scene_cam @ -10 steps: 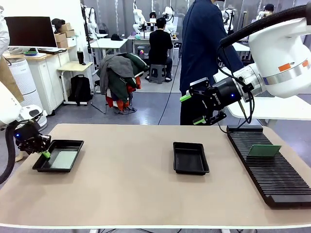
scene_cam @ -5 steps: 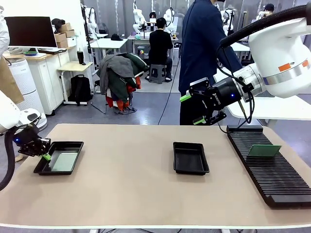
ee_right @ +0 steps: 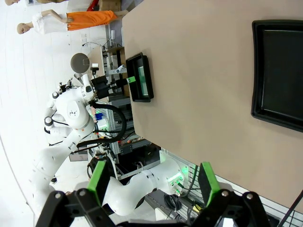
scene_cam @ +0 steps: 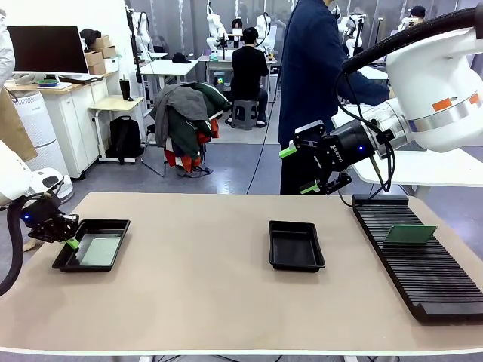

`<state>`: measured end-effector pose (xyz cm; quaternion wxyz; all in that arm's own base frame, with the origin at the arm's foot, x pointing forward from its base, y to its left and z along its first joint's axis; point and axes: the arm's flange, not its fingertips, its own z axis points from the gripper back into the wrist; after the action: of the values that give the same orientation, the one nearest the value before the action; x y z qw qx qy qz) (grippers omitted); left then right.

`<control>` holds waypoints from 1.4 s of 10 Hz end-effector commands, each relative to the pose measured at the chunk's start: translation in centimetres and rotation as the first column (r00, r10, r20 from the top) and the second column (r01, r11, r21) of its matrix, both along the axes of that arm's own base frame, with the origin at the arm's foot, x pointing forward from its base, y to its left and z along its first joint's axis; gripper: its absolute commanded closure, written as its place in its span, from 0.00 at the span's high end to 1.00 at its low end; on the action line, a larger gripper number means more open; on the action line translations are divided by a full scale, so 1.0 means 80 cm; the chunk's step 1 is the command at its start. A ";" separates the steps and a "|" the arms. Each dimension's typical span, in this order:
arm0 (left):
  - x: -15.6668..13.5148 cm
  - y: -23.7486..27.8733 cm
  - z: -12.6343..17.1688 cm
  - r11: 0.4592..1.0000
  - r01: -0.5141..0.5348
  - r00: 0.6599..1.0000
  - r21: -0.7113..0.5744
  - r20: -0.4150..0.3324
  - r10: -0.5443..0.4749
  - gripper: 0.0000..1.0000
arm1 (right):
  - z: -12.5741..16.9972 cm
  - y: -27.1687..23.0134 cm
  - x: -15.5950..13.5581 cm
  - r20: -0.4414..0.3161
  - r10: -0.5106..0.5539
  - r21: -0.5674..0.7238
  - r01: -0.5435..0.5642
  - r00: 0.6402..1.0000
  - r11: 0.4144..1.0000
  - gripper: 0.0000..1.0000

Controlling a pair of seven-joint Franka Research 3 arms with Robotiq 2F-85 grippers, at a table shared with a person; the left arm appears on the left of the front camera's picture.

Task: Inspect and transfer BCBs to ESD trays.
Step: Pick up the ESD tray and place it on the left side of the table.

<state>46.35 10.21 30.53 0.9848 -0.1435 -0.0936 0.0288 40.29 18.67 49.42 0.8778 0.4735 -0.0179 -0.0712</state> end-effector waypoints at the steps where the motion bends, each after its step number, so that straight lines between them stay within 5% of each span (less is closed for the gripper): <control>1: 0.002 0.000 0.002 1.000 -0.003 1.000 -0.002 -0.009 0.003 0.03 | -0.001 0.003 0.004 -0.005 -0.022 0.006 0.022 1.000 1.000 1.00; 3: 0.002 0.000 0.002 1.000 -0.003 1.000 -0.002 -0.009 0.003 0.03 | -0.001 0.003 0.004 -0.005 -0.022 0.006 0.022 1.000 1.000 1.00; 9: -0.004 -0.007 0.025 0.996 0.009 1.000 0.091 -0.006 -0.008 0.50 | -0.001 0.003 0.004 -0.005 -0.022 0.006 0.022 1.000 1.000 1.00; 12: -0.004 -0.020 0.065 0.984 0.018 1.000 0.178 -0.015 -0.016 0.74 | -0.001 0.003 0.004 -0.005 -0.022 0.006 0.022 1.000 1.000 1.00; 14: -0.014 -0.033 0.115 0.970 0.084 0.996 0.229 -0.059 -0.072 0.73 | -0.001 0.003 0.004 -0.005 -0.022 0.006 0.022 1.000 1.000 1.00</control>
<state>46.07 8.45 37.38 0.9953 -0.0453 -0.0851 -0.0073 40.29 18.67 49.41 0.8778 0.4734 -0.0178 -0.0713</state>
